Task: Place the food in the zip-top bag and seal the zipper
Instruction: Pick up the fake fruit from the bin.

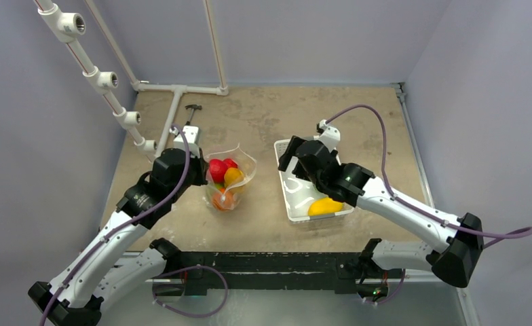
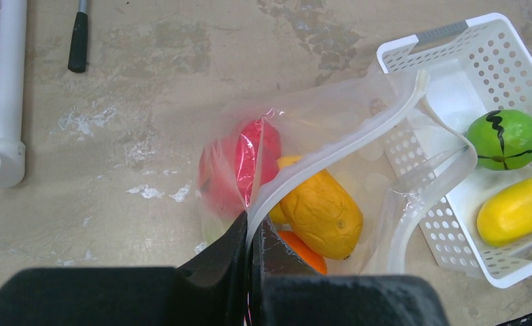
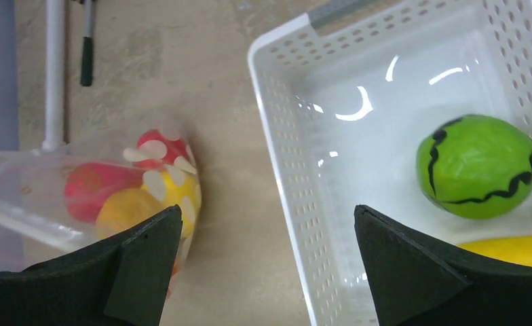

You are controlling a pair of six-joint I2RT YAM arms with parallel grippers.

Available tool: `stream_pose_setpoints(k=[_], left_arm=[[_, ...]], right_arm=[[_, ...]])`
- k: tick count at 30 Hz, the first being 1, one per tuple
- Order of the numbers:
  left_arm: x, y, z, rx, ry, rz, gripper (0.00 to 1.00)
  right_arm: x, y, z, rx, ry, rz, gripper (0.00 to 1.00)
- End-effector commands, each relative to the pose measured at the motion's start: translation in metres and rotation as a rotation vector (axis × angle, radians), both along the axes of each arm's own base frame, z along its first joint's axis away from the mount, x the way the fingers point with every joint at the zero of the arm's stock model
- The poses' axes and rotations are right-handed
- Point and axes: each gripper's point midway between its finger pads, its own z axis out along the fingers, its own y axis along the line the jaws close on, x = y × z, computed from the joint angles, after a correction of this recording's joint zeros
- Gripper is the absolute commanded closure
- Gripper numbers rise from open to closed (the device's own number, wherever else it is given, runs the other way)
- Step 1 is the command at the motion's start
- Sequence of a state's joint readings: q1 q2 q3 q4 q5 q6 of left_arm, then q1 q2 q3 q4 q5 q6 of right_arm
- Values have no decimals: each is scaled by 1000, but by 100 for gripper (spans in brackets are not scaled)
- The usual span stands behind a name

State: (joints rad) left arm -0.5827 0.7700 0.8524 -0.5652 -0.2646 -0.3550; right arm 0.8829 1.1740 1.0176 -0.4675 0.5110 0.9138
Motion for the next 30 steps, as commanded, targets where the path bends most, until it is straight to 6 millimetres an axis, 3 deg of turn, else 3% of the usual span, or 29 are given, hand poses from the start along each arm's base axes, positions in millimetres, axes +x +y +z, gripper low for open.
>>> stream_pose_setpoints(k=[1,6,10,23,30], left_arm=[[4,-2,14,-26,-56,-14,100],[2,-5,14,-30,-56,-29,100],[1,-5,15,-35,-60,-33,100],[-2,-7,18,-51,-66,-51,100],[-4,-10,19,-63,-69,-70,100]], right_arm=[[0,-32,-12,-46,77,-213,1],[-5,-56,-42,-130,146,-349,1],[-4,-63,-58,-164,177,-370,1],[12,-104,-74,-203,212,-508,1],[13,-110,-90,-240,263,-514,1]])
